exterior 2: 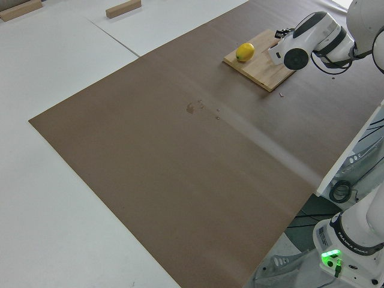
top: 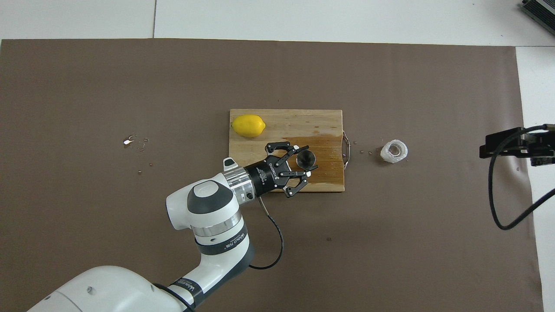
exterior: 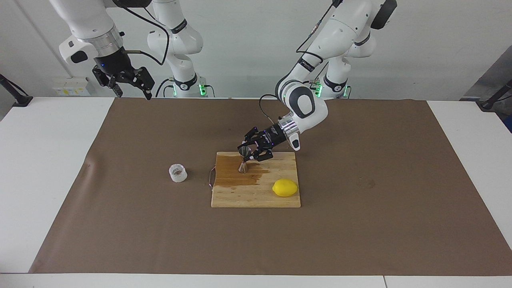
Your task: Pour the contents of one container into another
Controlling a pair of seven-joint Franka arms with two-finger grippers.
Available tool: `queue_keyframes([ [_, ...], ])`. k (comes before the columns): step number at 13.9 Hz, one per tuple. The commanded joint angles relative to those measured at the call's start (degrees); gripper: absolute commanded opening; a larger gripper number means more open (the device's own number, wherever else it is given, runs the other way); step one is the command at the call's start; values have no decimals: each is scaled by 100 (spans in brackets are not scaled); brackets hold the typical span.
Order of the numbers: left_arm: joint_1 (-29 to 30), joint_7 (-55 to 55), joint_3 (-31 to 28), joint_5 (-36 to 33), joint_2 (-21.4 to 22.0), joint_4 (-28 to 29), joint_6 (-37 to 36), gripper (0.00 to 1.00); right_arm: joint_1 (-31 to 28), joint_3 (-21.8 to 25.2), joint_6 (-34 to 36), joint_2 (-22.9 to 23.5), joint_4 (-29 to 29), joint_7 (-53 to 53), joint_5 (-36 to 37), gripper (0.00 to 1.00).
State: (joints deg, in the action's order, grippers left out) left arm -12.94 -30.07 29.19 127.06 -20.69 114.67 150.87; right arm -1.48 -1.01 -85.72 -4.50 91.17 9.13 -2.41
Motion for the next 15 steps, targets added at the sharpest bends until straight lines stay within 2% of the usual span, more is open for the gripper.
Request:
queue_keyframes([
  [1, -191, 80, -89, 100, -164, -199, 329, 0, -80, -74, 46, -95, -12, 63, -128, 100],
  [2, -191, 80, -89, 100, -190, -199, 347, 0, -63, -74, 46, -104, 14, 19, -137, 100],
  [3, -200, 71, -89, 100, -190, -208, 373, 14, -71, -74, 38, -121, 32, -164, -137, 100],
  [4, -200, 71, -89, 100, -190, -225, 373, 48, -106, -74, 29, -156, 128, -558, -154, 100],
  [5, -200, 19, -89, 100, -199, -260, 390, 99, -133, -66, -32, -200, 233, -1084, -172, 100],
  [8, -235, 45, -89, 82, -234, -313, 479, 100, -483, -57, -339, -262, 453, -2718, -470, 100],
  [13, -244, 54, -53, -252, -261, -489, 408, 100, -879, -57, -989, -236, 849, -5408, -488, 100],
  [15, -244, 27, -36, -252, -182, -480, 408, 100, -1081, -48, -1375, -201, 1041, -6628, -768, 100],
])
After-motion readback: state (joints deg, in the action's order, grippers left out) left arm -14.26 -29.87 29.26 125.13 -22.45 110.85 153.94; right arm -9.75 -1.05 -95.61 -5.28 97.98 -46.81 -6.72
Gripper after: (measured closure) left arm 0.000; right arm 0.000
